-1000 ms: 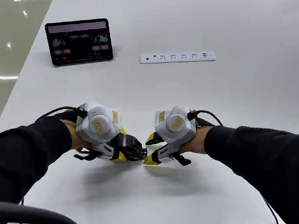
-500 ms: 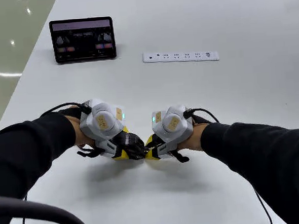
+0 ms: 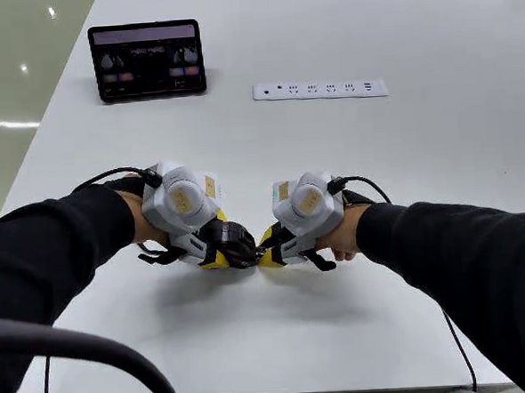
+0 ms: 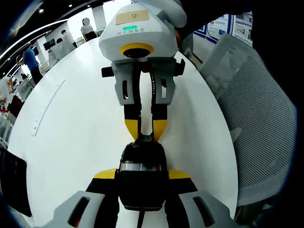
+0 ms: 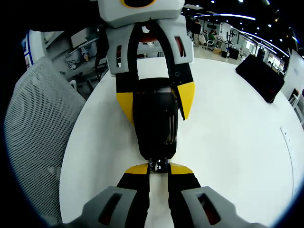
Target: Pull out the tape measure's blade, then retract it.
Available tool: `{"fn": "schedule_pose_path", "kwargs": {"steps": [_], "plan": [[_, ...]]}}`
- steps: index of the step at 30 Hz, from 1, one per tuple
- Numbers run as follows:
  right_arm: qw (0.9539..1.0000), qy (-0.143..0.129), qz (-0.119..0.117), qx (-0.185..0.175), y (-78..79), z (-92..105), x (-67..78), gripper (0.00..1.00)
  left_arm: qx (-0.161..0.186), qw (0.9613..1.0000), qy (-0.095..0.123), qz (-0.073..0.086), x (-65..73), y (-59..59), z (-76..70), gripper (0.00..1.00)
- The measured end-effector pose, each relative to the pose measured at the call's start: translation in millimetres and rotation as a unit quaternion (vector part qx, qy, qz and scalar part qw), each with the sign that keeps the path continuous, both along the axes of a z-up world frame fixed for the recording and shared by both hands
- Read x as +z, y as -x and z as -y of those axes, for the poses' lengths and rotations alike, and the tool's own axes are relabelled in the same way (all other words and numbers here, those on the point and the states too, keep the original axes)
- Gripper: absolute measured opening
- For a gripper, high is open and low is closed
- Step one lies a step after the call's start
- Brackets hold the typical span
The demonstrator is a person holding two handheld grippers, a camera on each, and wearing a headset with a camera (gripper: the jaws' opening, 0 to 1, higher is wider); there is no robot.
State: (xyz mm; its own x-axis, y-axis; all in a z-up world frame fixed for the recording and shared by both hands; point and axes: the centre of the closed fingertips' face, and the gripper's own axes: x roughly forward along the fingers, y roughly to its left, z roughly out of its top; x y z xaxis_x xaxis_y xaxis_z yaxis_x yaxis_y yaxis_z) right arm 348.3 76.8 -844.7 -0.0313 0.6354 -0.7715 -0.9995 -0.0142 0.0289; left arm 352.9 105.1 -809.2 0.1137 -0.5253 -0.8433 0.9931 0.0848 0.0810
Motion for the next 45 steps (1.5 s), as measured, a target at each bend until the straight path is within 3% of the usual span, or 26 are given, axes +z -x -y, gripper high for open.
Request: {"fn": "schedule_pose_path", "kwargs": {"steps": [13, 33, 45], "plan": [[0.9996, 0.008, -0.013, -0.025, -3.1, 22.9, 1.5, 0.09, 0.007, 1.0, -0.002, 0.004, 0.9, 0.7, -1.0, 0.34], [0.9994, 0.026, 0.001, -0.022, -7.4, 57.9, 1.4, 0.08, 0.017, 0.9998, 0.003, 0.003, -0.3, -1.6, -3.9, 0.34], [0.9989, 0.028, -0.009, -0.037, -7.8, 78.2, 2.2, 0.08, 0.017, 0.9998, 0.003, 0.003, 0.2, -0.3, -3.1, 0.34]]}}
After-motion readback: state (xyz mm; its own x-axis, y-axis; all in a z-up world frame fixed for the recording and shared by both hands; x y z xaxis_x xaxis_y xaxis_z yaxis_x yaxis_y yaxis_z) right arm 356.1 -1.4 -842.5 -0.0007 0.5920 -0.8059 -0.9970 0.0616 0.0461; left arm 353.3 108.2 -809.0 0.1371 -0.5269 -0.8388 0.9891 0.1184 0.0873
